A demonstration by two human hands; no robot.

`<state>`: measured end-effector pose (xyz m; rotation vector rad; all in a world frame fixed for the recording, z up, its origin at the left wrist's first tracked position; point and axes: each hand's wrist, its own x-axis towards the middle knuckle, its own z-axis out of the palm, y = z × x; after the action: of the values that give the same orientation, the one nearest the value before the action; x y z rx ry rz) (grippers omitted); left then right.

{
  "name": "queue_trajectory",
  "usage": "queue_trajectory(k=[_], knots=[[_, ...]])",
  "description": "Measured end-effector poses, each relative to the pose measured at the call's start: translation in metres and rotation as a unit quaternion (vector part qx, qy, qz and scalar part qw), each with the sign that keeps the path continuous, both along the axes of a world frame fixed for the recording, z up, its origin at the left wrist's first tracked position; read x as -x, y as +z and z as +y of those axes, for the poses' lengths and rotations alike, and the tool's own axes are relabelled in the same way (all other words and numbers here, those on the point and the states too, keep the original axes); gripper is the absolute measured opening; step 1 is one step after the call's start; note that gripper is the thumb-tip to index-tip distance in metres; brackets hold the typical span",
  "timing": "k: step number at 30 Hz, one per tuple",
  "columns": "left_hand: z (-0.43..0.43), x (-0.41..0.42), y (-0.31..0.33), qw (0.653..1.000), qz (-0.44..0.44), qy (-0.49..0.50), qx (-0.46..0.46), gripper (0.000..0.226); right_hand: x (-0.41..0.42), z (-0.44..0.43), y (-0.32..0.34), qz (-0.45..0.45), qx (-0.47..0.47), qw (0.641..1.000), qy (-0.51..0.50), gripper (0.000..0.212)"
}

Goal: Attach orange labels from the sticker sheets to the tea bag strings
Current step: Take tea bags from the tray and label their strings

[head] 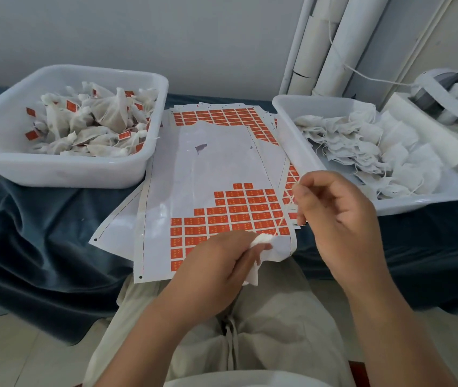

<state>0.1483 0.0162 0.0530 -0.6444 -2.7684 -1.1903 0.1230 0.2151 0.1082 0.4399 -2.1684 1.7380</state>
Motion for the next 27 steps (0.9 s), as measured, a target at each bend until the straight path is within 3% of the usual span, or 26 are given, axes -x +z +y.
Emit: queue_trajectory(k=[4, 11, 19, 23, 27], knots=[[0.002, -0.001, -0.003, 0.998, 0.003, -0.052, -0.036, 0.041, -0.005, -0.008, 0.002, -0.102, 0.088, 0.986, 0.095, 0.008], [0.000, 0.002, -0.001, 0.985, 0.073, -0.067, -0.139, 0.022, 0.002, -0.018, -0.007, -0.265, 0.217, 0.928, 0.148, 0.007], [0.002, 0.002, 0.005, 0.955, 0.058, -0.044, -0.288, 0.024, 0.001, -0.032, -0.026, -0.283, 0.183, 0.926, 0.168, 0.019], [0.002, -0.001, 0.011, 0.920, 0.012, 0.000, -0.391, 0.030, -0.001, -0.039, -0.031, -0.287, 0.142, 0.937, 0.142, 0.052], [0.002, -0.003, 0.013, 0.896, -0.055, 0.079, -0.434, 0.030, -0.008, -0.043, -0.038, -0.210, 0.087, 0.971, 0.076, 0.022]])
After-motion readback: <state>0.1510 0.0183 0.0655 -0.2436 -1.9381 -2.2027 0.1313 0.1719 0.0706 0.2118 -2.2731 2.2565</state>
